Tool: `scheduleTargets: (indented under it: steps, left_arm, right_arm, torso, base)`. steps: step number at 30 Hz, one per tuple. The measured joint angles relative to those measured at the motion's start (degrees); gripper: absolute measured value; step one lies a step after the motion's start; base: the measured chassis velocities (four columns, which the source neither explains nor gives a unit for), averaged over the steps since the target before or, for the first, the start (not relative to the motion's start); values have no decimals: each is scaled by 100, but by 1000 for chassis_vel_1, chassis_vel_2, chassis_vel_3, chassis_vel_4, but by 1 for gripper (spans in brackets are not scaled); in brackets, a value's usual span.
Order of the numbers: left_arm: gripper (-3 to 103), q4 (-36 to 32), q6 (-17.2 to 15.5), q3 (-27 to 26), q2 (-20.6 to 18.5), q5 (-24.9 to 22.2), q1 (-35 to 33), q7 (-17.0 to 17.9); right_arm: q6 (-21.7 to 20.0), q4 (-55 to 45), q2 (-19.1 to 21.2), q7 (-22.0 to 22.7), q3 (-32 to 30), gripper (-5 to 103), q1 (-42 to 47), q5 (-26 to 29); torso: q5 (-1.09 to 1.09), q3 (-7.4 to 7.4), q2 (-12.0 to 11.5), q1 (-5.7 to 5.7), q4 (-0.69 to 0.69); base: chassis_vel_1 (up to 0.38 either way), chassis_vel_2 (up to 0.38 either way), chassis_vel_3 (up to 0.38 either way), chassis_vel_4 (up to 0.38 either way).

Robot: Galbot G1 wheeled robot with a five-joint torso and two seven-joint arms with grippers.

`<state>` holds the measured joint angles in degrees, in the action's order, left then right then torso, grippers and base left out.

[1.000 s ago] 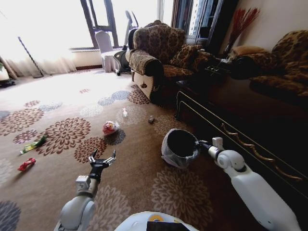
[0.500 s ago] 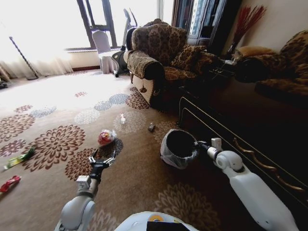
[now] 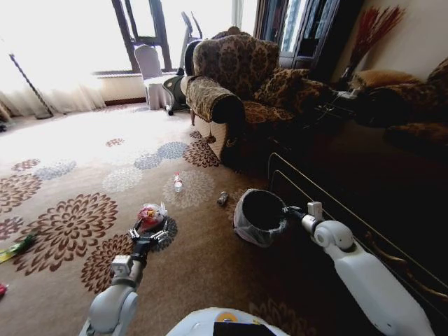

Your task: Pick up the trash from the ground and place it into the trash bin.

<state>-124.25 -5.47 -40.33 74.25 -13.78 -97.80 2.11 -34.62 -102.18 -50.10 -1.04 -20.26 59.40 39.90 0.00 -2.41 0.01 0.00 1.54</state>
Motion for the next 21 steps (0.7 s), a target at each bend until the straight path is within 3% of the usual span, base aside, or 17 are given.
scheduleTargets:
  steps: [11,21]
  left_arm:
    - [100,57,2,24,0,5,26,-50]
    - [100,61,6,13,-1,9,21,-76]
  right_arm:
    - [-19,-89,65,0,-122,1,144,3]
    - [-21,-105,71,0,-141,1,166,10]
  torso:
    - [-1,0,0,0,1]
    - [-1,2,-1,-1,0]
  base:
    - [-137,158,128,-137]
    - [-18,21,15,-23]
